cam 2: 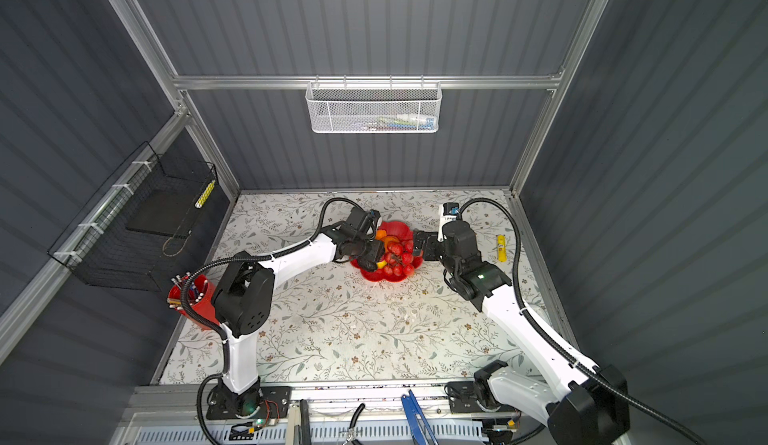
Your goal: Place and organize the fake fruits in the fruit bowl
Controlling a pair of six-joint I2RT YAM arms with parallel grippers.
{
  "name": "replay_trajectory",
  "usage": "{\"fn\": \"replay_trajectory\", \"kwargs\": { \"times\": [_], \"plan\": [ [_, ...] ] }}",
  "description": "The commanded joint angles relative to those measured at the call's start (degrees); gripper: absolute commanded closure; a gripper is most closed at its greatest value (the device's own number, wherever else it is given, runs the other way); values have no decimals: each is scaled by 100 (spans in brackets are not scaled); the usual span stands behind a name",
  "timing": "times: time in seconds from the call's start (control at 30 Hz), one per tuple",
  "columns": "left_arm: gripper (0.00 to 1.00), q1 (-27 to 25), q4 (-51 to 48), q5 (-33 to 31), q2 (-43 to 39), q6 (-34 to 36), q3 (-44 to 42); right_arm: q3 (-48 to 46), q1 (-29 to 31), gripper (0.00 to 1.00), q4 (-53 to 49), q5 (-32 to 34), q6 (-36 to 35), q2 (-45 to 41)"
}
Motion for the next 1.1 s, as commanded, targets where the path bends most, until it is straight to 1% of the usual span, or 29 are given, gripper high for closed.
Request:
{"fn": "replay_trajectory", "kwargs": {
  "times": [0.0, 0.07, 0.2, 0.33, 0.37, 0.53, 0.6, 0.67, 0.73, 0.83, 0.9, 0.97, 1.03, 1.07],
  "plan": [
    [25, -1, 46, 47, 9, -8, 169, 109, -46, 1, -61, -24, -54, 15],
    [15, 4, 78, -75, -120, 8, 89, 110, -58, 1, -62, -27, -72, 33],
    [1, 24, 327, -441, -618, 30, -207, 134, -94, 1, -66, 7, -162, 24],
    [0, 33, 828, -873, -1379, 114, -574, 136, -108, 1, -11, 79, -328, -15],
    [0, 34, 1002, -1001, -1619, 155, -898, 140, -123, 1, -4, 104, -359, -17],
    [0, 33, 1667, -1884, -2840, 377, -1746, 153, -137, 1, 29, 164, -406, 22],
    [0, 38, 1912, -2411, -3369, 494, -2235, 107, -149, 1, 91, 390, -356, 31],
    [0, 33, 2208, -3184, -3971, 644, -2950, -158, -170, 1, 396, 721, -457, -68],
    [0, 43, 2619, -3800, -4543, 938, -3738, -626, -223, 1, 893, 1014, -625, -282],
    [0, 104, 3341, -4503, -5378, 1438, -5021, -1378, -467, 1, 1606, 1534, -935, -563],
    [0, 265, 3635, -4767, -5900, 1629, -5779, -1831, -715, 1, 1965, 1854, -1073, -679],
    [0, 524, 3977, -5035, -6402, 1635, -6478, -2265, -1039, 1, 2430, 2055, -1096, -739],
    [0, 855, 4351, -4992, -6728, 1670, -7053, -2580, -1329, 1, 2848, 2143, -1088, -676],
    [0, 1075, 4599, -4850, -6793, 1715, -7296, -2728, -1457, 1, 3152, 2125, -1145, -581]
  ]
}}
